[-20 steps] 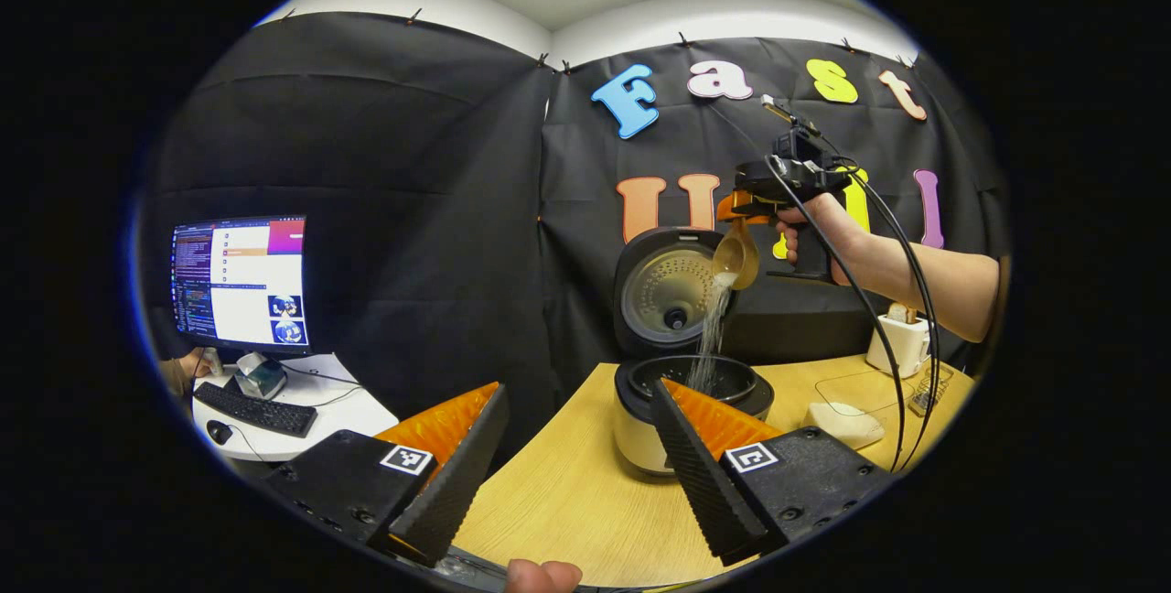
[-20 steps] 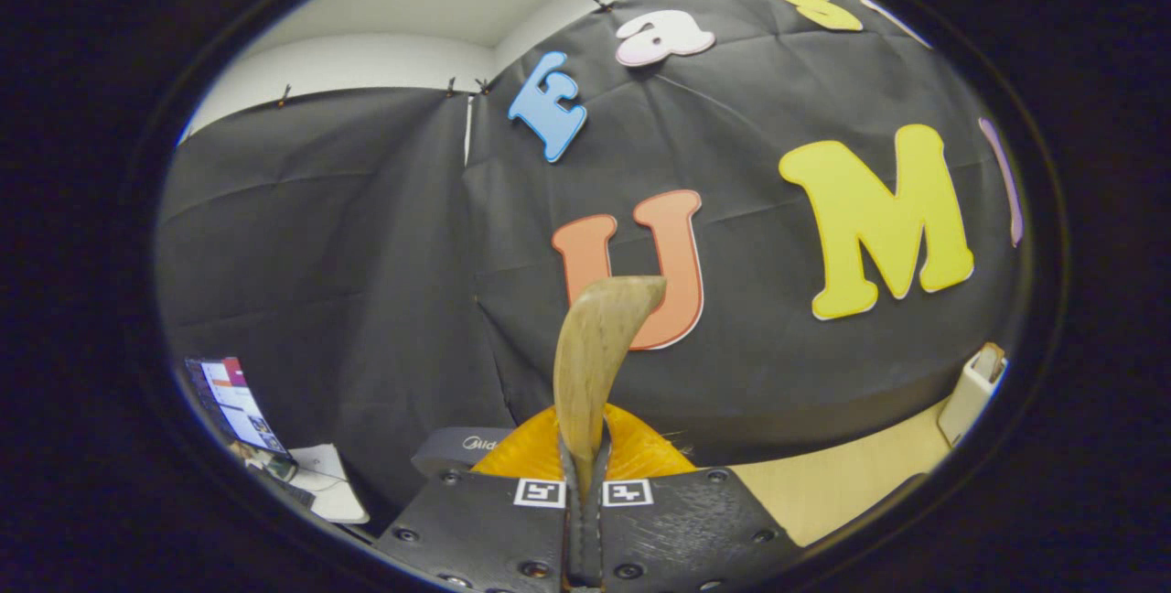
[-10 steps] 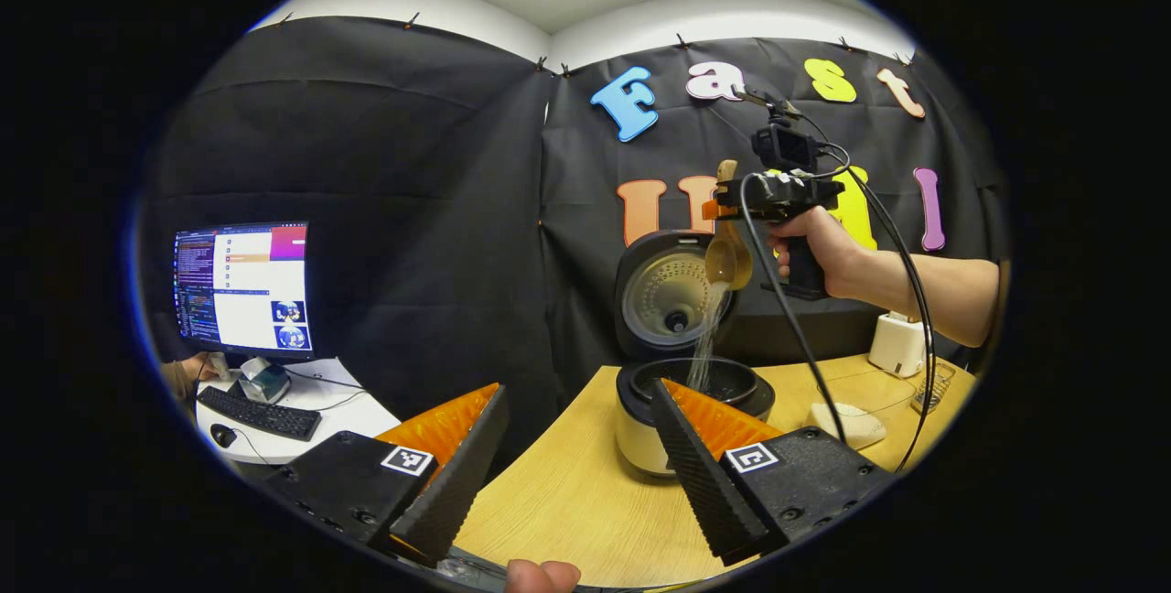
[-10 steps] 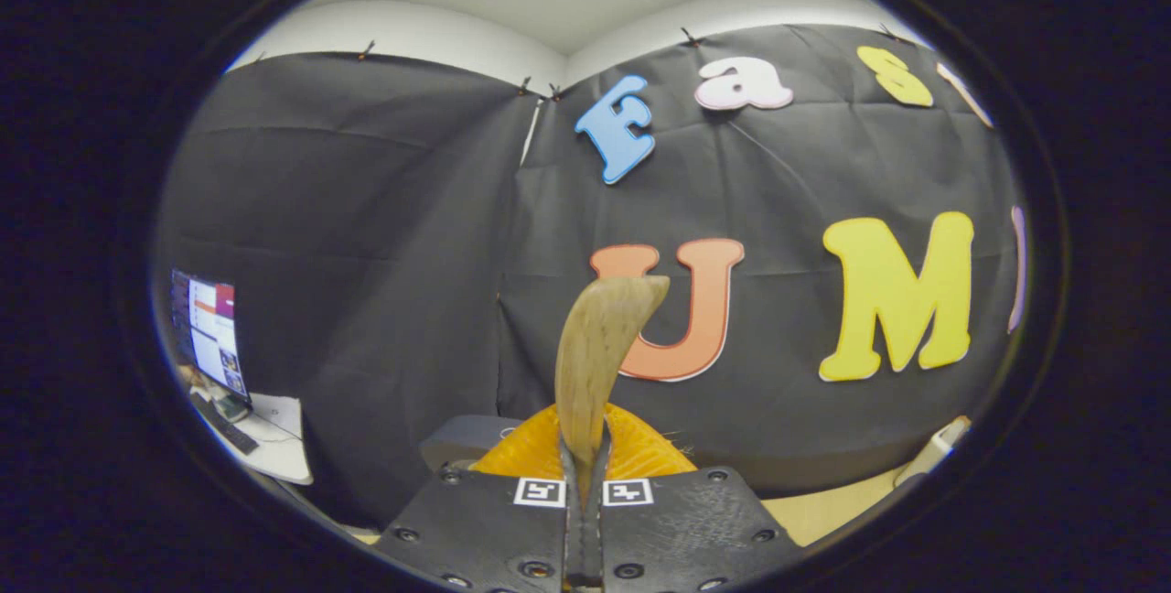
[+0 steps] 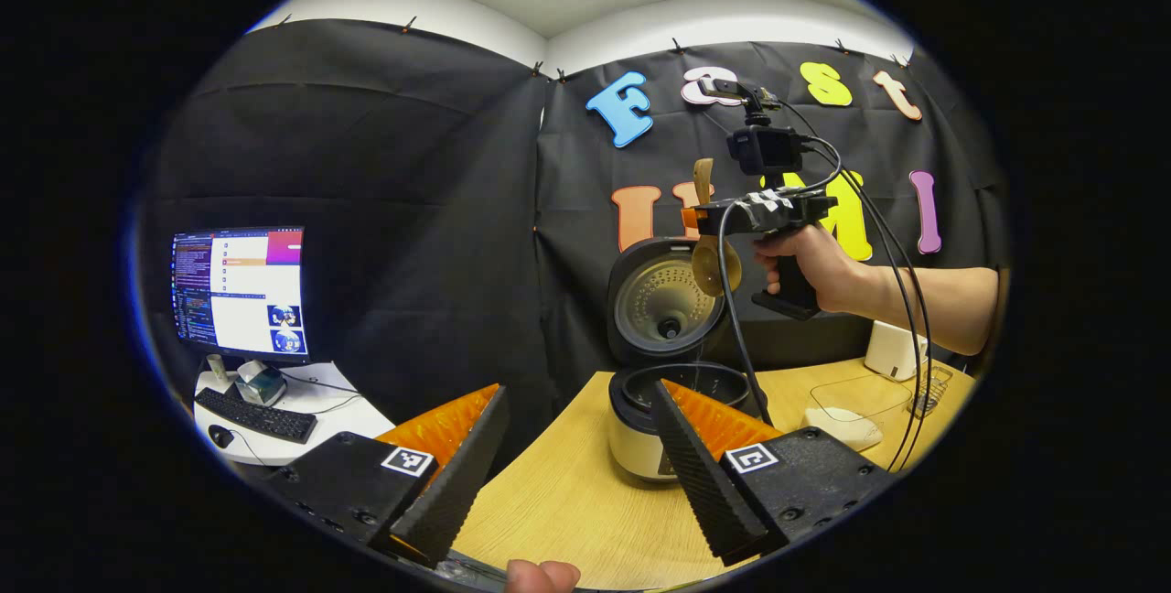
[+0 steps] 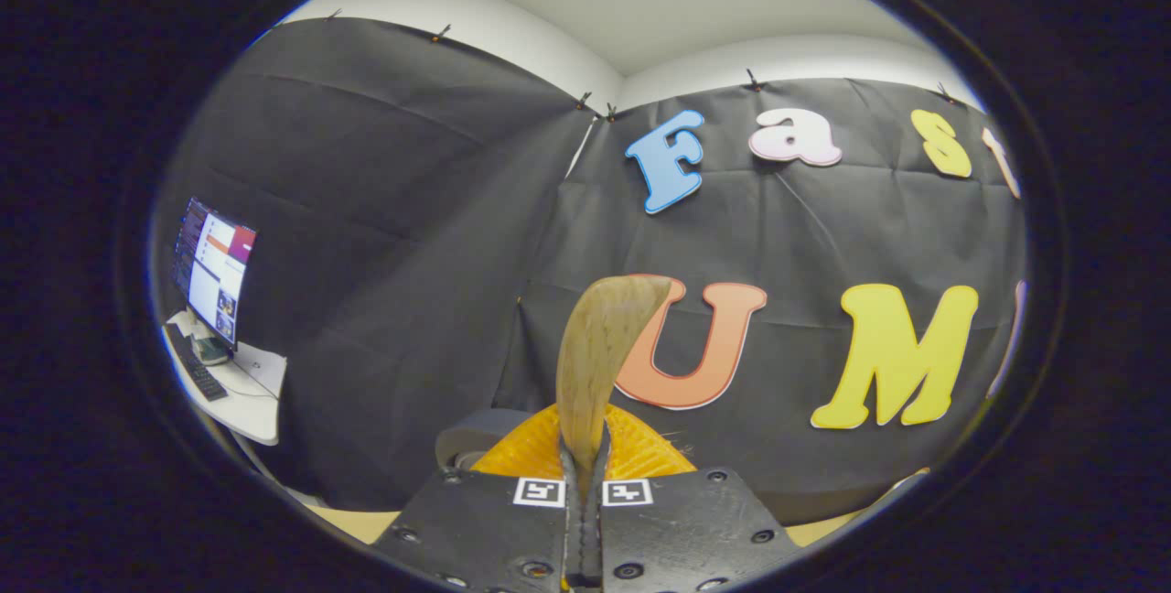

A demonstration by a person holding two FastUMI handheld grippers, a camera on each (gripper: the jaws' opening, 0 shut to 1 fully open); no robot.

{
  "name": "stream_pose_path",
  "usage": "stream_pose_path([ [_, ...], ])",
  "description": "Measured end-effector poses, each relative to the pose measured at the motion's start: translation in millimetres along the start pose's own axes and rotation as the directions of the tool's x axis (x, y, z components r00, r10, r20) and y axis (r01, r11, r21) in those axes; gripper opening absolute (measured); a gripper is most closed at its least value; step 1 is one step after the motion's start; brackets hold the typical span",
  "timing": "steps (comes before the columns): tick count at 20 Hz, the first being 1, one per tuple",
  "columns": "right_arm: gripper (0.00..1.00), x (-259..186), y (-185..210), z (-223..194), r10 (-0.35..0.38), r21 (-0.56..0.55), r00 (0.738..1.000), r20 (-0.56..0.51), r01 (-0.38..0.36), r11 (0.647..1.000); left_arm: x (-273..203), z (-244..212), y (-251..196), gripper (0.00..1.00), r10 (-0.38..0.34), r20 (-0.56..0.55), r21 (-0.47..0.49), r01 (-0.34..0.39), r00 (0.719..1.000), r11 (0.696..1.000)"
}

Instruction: Close the left gripper, press the button to open the rice cooker; take a wooden spoon from the chopstick holder with the right hand, scoop a spoonful of rice and pour it into the rice cooker, then put the wooden spoon back into the chopstick holder.

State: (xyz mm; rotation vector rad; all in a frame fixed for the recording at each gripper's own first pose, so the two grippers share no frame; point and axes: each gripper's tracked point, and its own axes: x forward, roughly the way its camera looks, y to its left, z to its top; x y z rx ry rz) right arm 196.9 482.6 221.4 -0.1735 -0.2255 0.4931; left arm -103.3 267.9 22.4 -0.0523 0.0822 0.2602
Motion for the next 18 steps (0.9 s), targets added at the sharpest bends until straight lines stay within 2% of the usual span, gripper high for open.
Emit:
stream_pose_path([
  [6, 0.00, -3.9, 6.3, -3.2, 0.025, 0.045, 1.000, -0.019, -0.024, 0.999, 0.2, 4.5, -4.2, 1.00, -0.015, 0.008, 0.020, 0.015, 1.000, 1.000],
  [8, 0.03, -5.1, 8.0, -4.7, 0.046, 0.109, 0.999, -0.022, -0.043, 0.993, 0.5, 7.2, -6.4, 1.00, -0.018, 0.014, 0.019, 0.018, 1.000, 1.000],
  [9, 0.00, -5.1, 9.0, -4.7, 0.055, 0.161, 0.998, -0.015, -0.052, 0.986, 0.5, 8.5, -9.1, 1.00, -0.024, 0.018, 0.012, 0.024, 1.000, 1.000],
  [10, 0.03, -3.2, 9.9, -6.1, 0.056, 0.213, 0.998, -0.012, -0.053, 0.976, 1.2, 9.0, -10.6, 1.00, -0.028, 0.019, 0.002, 0.028, 0.999, 1.000],
  [13, 0.00, -5.9, 14.1, -7.0, 0.088, 0.379, 0.996, -0.022, -0.074, 0.923, -1.7, 9.2, -21.3, 1.00, -0.042, 0.001, -0.007, 0.042, 0.999, 0.999],
  [16, 0.00, -23.0, -10.2, -19.3, 0.109, 0.538, 0.993, -0.035, -0.073, 0.840, -8.0, 19.8, -33.1, 1.00, -0.048, 0.015, 0.016, 0.048, 0.999, 0.999],
  [18, 0.00, -32.9, -32.3, -25.8, 0.096, 0.601, 0.994, -0.048, -0.048, 0.798, -12.2, 26.8, -41.9, 1.00, -0.053, 0.027, 0.024, 0.053, 0.998, 0.998],
])
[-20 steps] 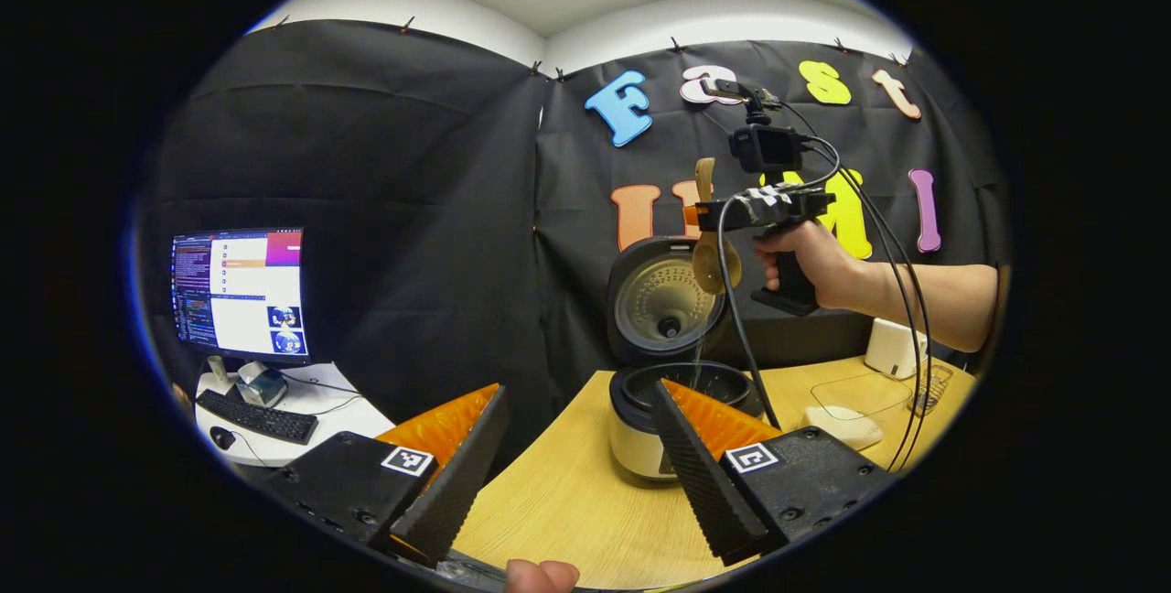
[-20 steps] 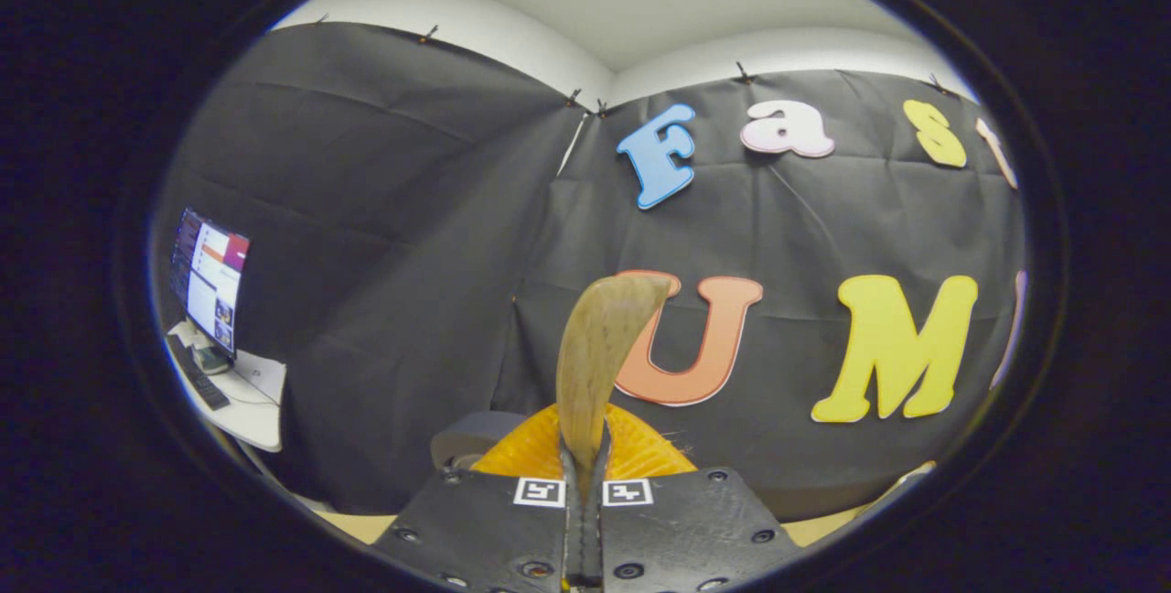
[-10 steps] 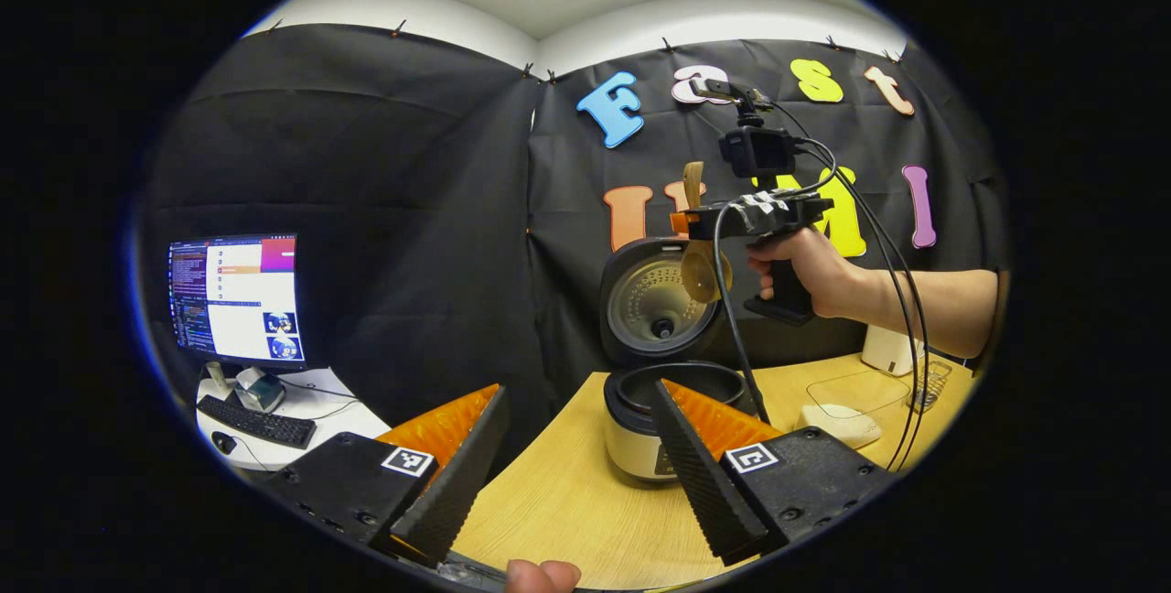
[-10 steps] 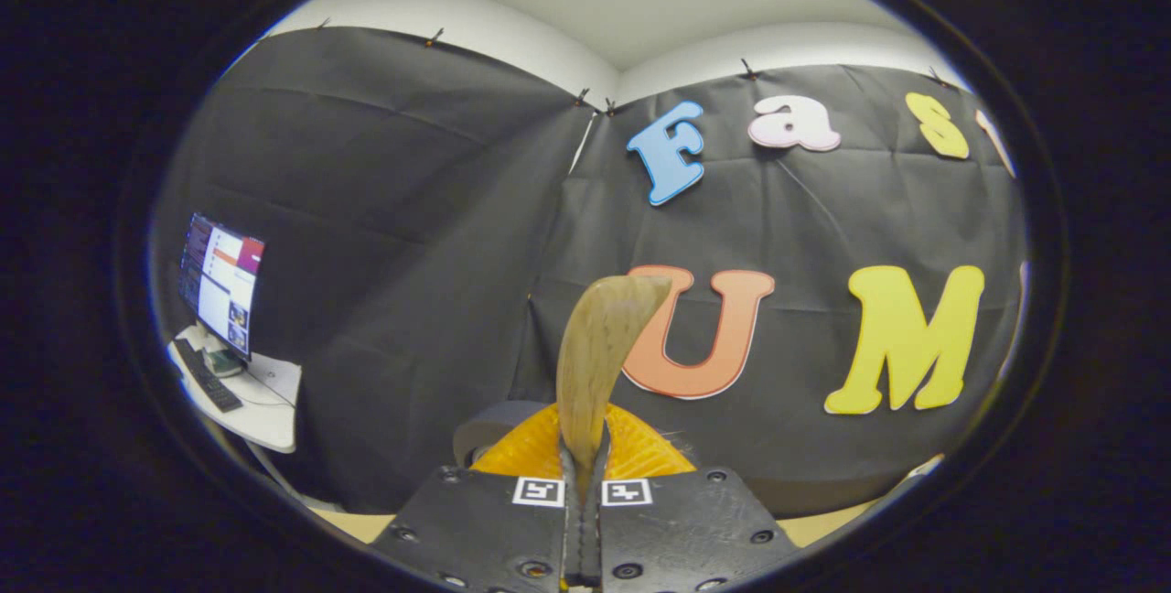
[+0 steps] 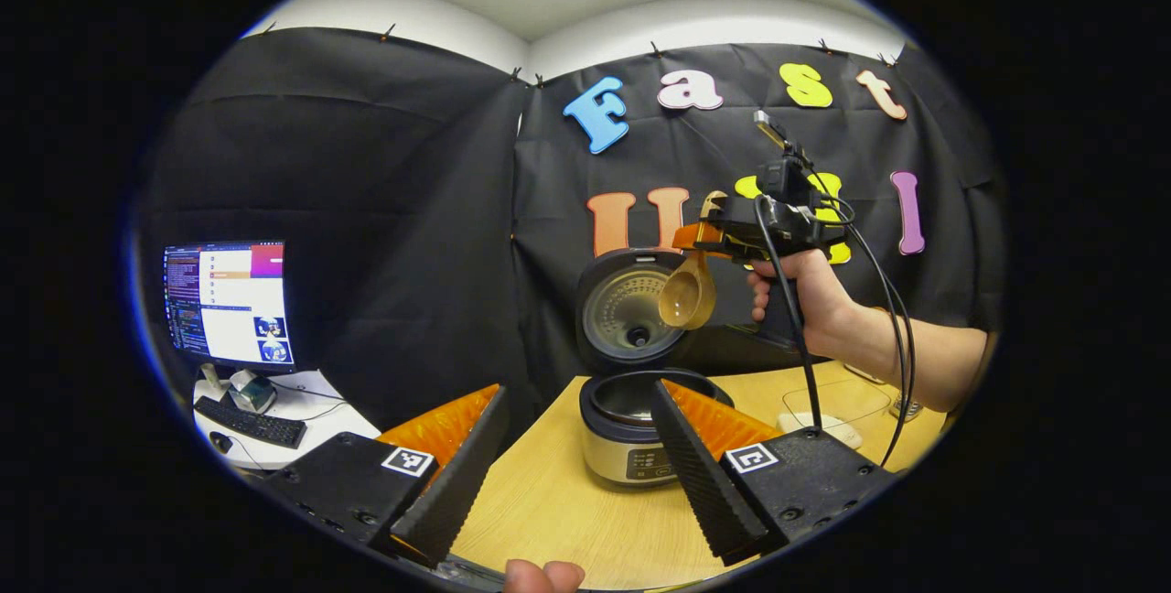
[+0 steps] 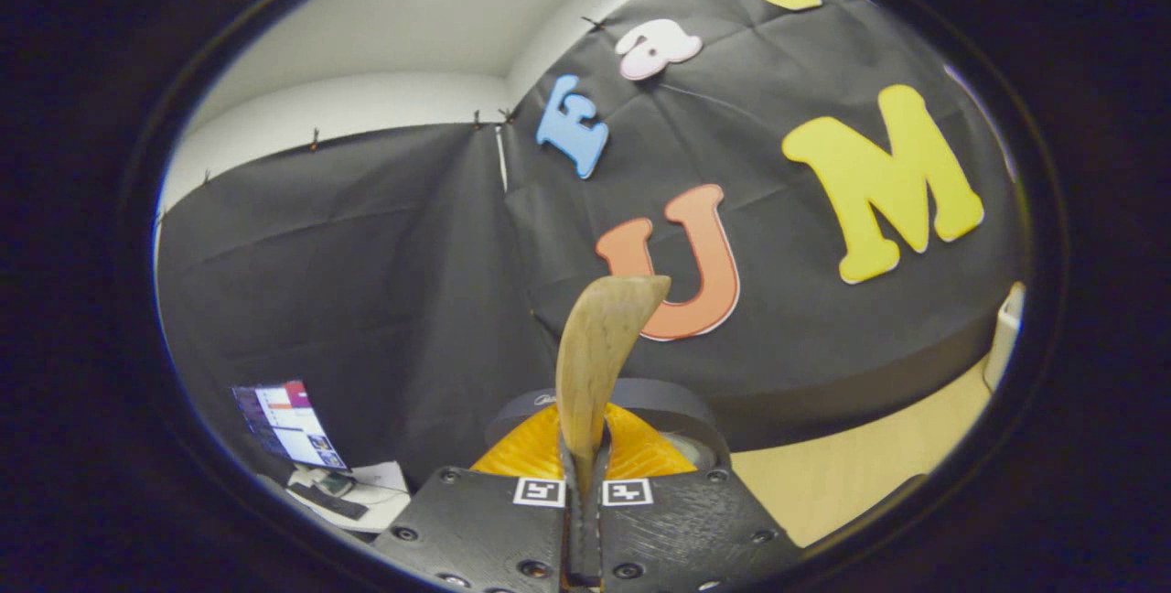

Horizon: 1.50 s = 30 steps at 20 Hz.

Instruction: Close the left gripper, press the button to open the rice cooker; take a wooden spoon from the chopstick holder with the right hand, scoop a spoonful of rice and pour it into the rice cooker, then put the wooden spoon back into the chopstick holder.

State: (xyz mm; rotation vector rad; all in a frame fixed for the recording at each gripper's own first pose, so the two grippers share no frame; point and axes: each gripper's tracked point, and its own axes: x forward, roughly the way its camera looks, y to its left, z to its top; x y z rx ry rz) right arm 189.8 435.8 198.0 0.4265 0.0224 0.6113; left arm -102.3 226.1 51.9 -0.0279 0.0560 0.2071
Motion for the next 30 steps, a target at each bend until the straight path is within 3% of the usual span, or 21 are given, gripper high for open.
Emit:
stream_pose_path([
  [3, 0.00, -24.0, -44.4, 21.5, -0.036, 0.090, 0.999, 0.018, 0.034, 0.995, -0.5, 8.6, -19.0, 1.00, -0.014, 0.011, 0.011, 0.014, 1.000, 1.000],
  [7, 0.00, -86.1, -137.5, 50.3, -0.112, 0.176, 0.992, 0.051, 0.101, 0.979, 2.1, 16.3, -48.1, 0.99, -0.055, 0.028, 0.005, 0.055, 0.998, 0.998],
  [13, 0.00, -176.9, -263.4, 96.1, -0.243, 0.310, 0.964, 0.111, 0.199, 0.930, 14.4, 23.5, -95.4, 0.99, -0.110, 0.044, -0.002, 0.111, 0.993, 0.994],
  [17, 0.00, -228.7, -323.2, 106.7, -0.326, 0.247, 0.934, 0.142, 0.286, 0.926, 26.2, 20.7, -127.4, 0.99, -0.139, 0.044, -0.019, 0.140, 0.989, 0.990],
  [21, 0.00, -271.7, -366.2, 97.5, -0.359, 0.213, 0.922, 0.144, 0.325, 0.921, 36.0, 15.8, -164.6, 1.00, -0.175, 0.035, -0.053, 0.177, 0.984, 0.983],
  [26, 0.00, -334.2, -431.3, 89.2, -0.450, 0.215, 0.884, 0.123, 0.419, 0.882, 41.4, 8.3, -194.6, 1.00, -0.206, 0.031, -0.034, 0.207, 0.978, 0.978],
  [30, 0.00, -360.2, -467.5, 71.6, -0.493, 0.193, 0.864, 0.107, 0.468, 0.862, 46.7, 7.1, -197.4, 1.00, -0.184, 0.029, -0.038, 0.186, 0.982, 0.982],
])
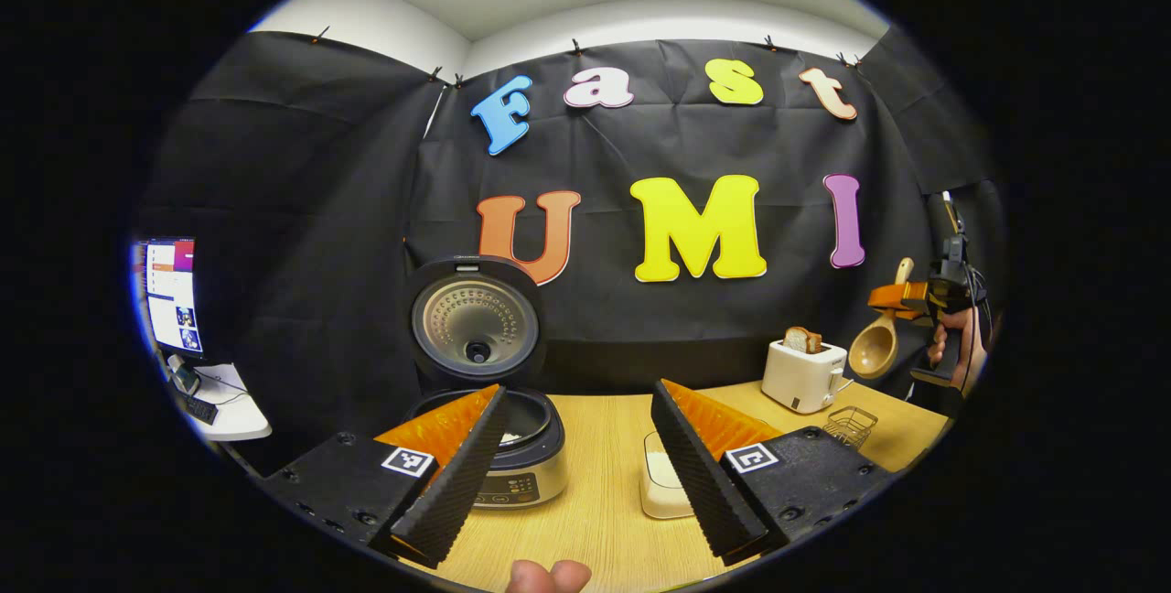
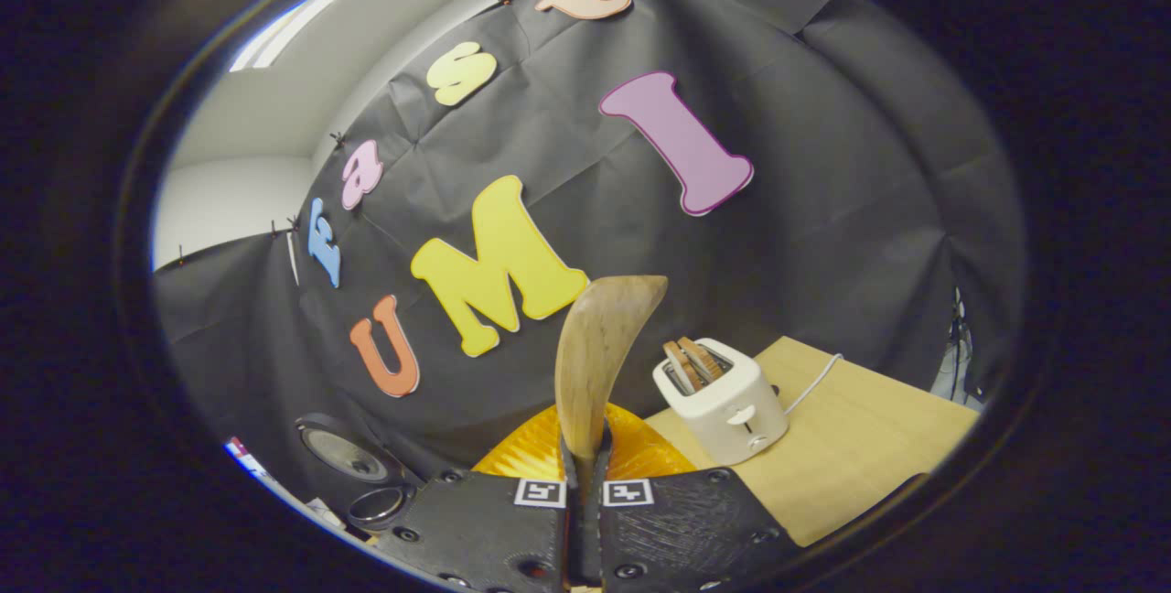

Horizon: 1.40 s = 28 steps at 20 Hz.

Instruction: Close the left gripper, press the button to open the rice cooker; take a wooden spoon from the chopstick holder with the right hand, scoop a spoonful of rice and pour it into the rice cooker, then put the wooden spoon back into the chopstick holder.

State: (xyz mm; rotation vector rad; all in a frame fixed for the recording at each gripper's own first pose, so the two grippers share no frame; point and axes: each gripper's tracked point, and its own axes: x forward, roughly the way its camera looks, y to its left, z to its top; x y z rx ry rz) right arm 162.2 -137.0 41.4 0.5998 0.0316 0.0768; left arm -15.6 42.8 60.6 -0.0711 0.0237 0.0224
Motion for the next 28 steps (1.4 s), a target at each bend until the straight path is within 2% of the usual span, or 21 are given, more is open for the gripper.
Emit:
stream_pose_path([
  [5, 0.00, 6.4, -30.9, -22.5, -0.040, -0.018, 0.999, -0.019, 0.040, 0.999, 10.2, -8.5, -15.0, 1.00, -0.032, -0.027, -0.028, 0.032, 0.999, 0.999],
  [12, 0.00, 11.2, -60.6, -59.7, -0.100, -0.095, 0.993, -0.059, 0.094, 0.991, 15.4, -3.5, -14.4, 1.00, -0.036, -0.016, 0.010, 0.036, 0.999, 0.999],
  [23, 0.00, 15.1, -81.8, -96.4, -0.164, -0.195, 0.986, -0.037, 0.154, 0.969, 15.7, -11.1, 5.4, 1.00, -0.003, -0.041, -0.004, 0.003, 0.999, 1.000],
  [28, 0.07, 15.8, -94.6, -118.2, -0.184, -0.183, 0.980, -0.075, 0.168, 0.969, 13.1, -11.0, 15.9, 1.00, 0.016, -0.037, -0.027, -0.017, 0.999, 1.000],
])
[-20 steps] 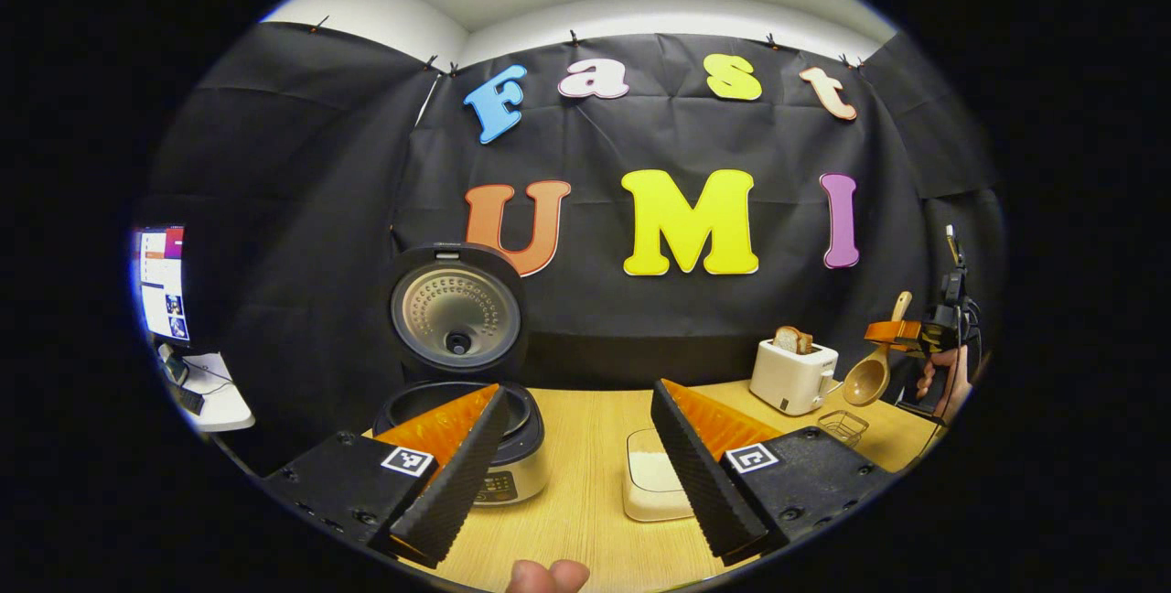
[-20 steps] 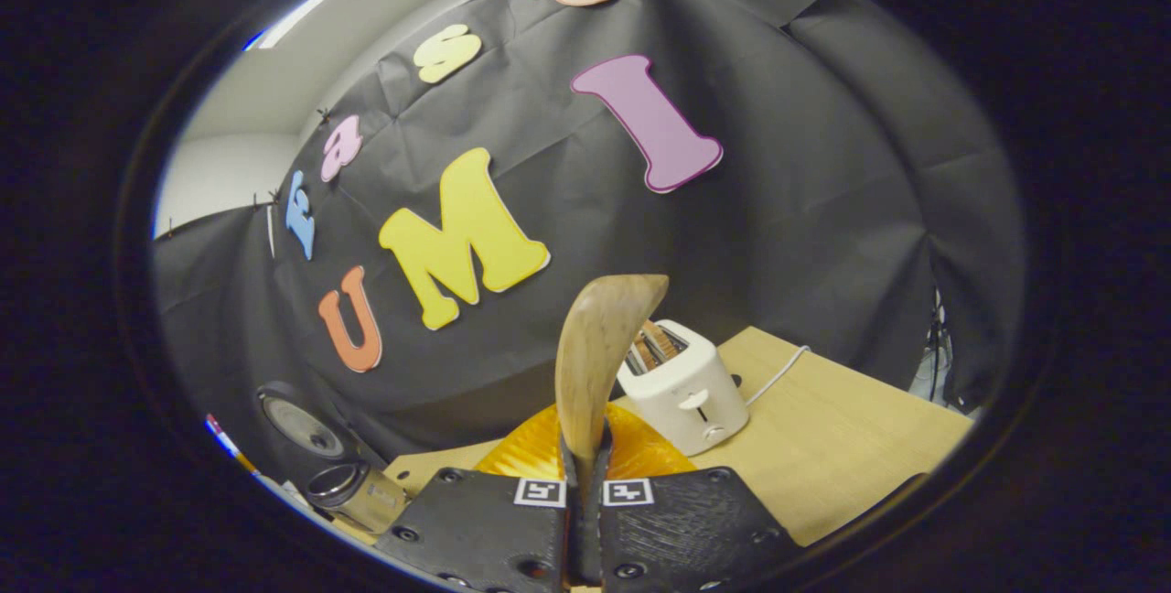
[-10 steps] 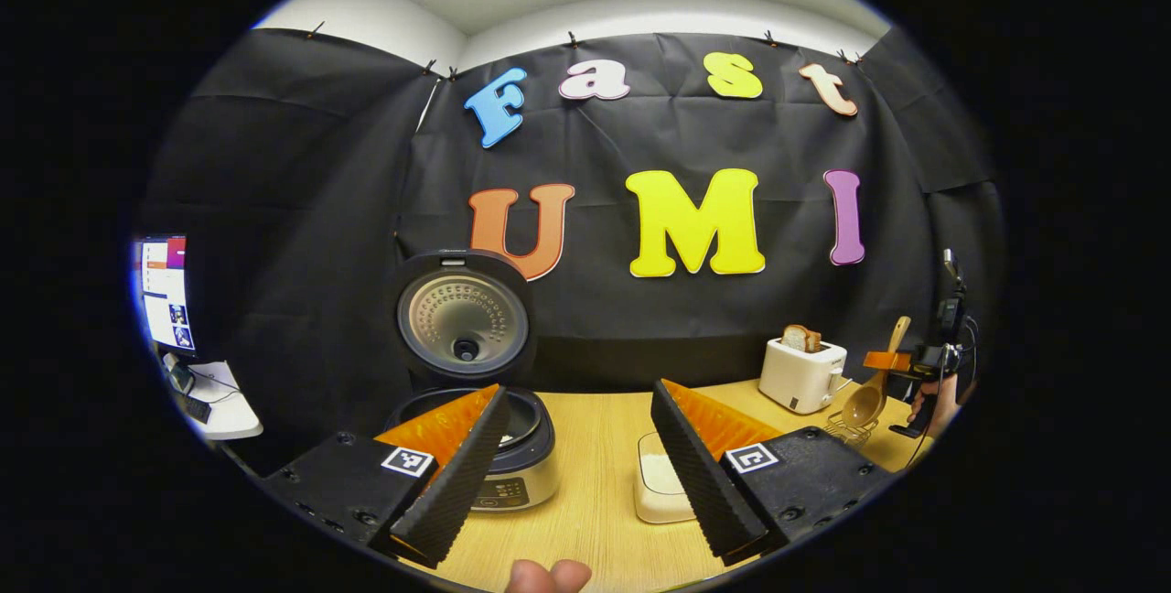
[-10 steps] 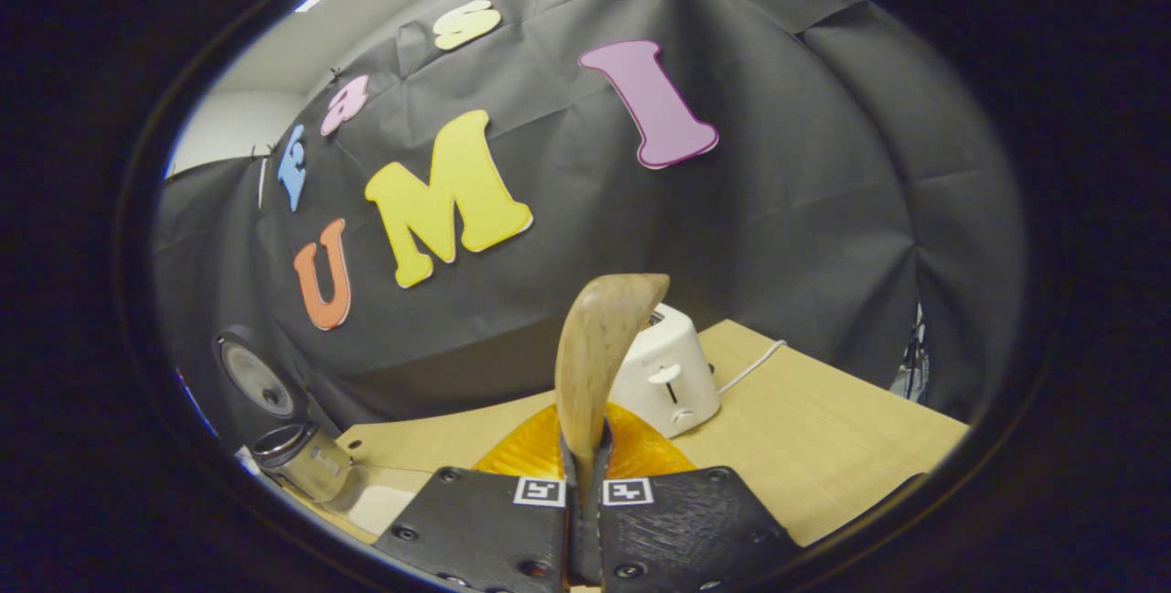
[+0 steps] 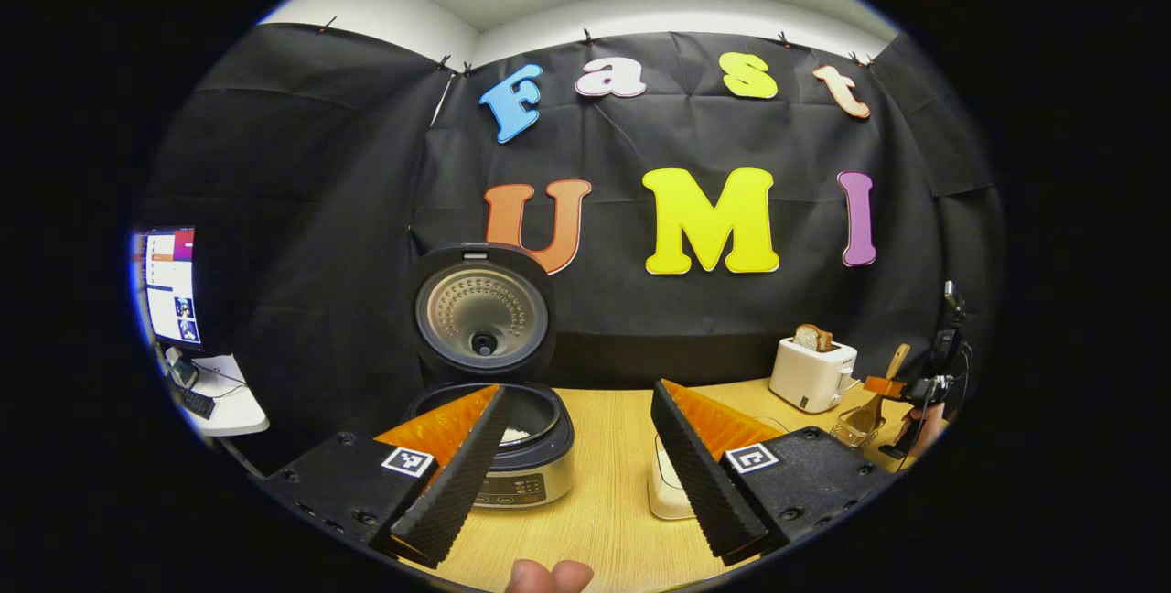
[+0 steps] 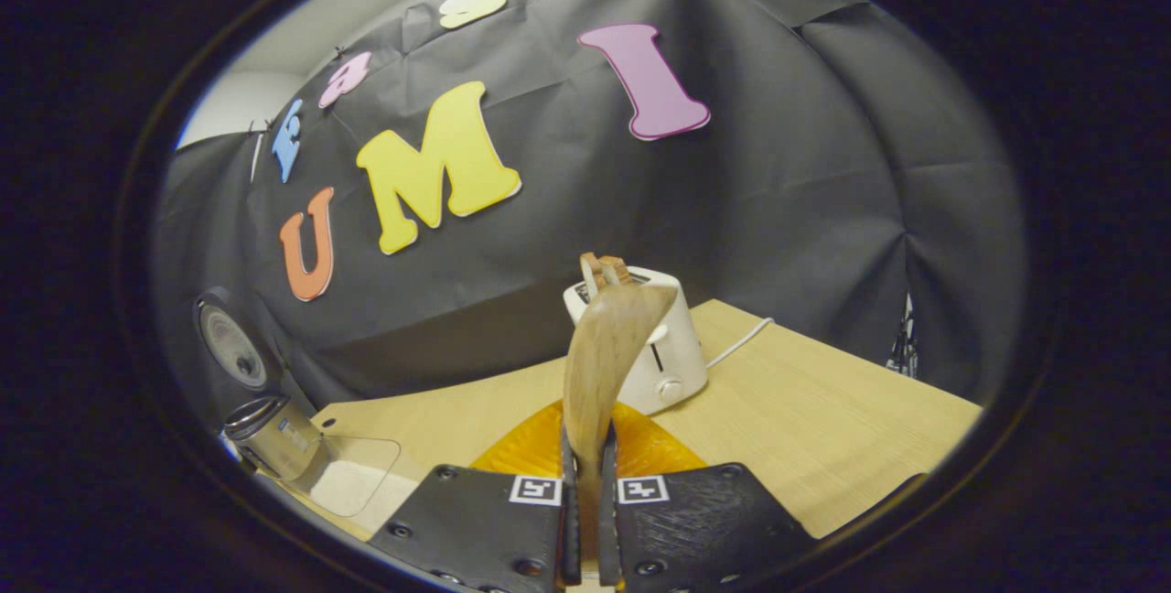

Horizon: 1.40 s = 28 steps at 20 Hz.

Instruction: Close the left gripper, press the button to open the rice cooker; take a wooden spoon from the chopstick holder with the right hand, scoop a spoonful of rice and pour it into the rice cooker, then put the wooden spoon back into the chopstick holder.

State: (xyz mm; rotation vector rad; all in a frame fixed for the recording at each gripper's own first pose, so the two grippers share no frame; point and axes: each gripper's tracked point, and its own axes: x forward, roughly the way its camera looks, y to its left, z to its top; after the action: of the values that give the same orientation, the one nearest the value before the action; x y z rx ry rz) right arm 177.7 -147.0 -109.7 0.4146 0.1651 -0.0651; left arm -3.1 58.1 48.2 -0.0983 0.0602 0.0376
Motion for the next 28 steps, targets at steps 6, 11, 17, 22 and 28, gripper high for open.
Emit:
stream_pose_path([
  [6, 0.55, -38.3, -10.0, 41.7, -0.034, -0.023, 0.992, 0.123, 0.037, 0.999, 3.1, 5.6, 5.8, 1.00, 0.005, 0.008, -0.008, -0.005, 1.000, 1.000],
  [11, 0.92, -87.0, -22.2, 105.2, -0.089, -0.078, 0.940, 0.330, 0.121, 0.990, 17.0, 27.1, 21.4, 1.00, 0.029, 0.014, 0.009, -0.029, 0.999, 1.000],
  [17, 0.95, -133.0, 1.9, 144.0, -0.043, -0.152, 0.902, 0.430, 0.119, 0.981, 60.2, 91.9, 49.9, 0.99, 0.077, 0.063, 0.140, -0.085, 0.995, 0.987],
  [22, 0.95, -150.3, 25.9, 139.5, 0.028, -0.169, 0.910, 0.414, 0.046, 0.985, 118.7, 120.5, 77.3, 0.99, 0.152, 0.030, 0.135, -0.155, 0.988, 0.979],
  [28, 0.95, -155.2, 36.0, 121.3, 0.075, -0.191, 0.909, 0.411, 0.005, 0.982, 170.4, 147.8, 97.1, 0.99, 0.196, 0.017, 0.130, -0.197, 0.980, 0.972],
])
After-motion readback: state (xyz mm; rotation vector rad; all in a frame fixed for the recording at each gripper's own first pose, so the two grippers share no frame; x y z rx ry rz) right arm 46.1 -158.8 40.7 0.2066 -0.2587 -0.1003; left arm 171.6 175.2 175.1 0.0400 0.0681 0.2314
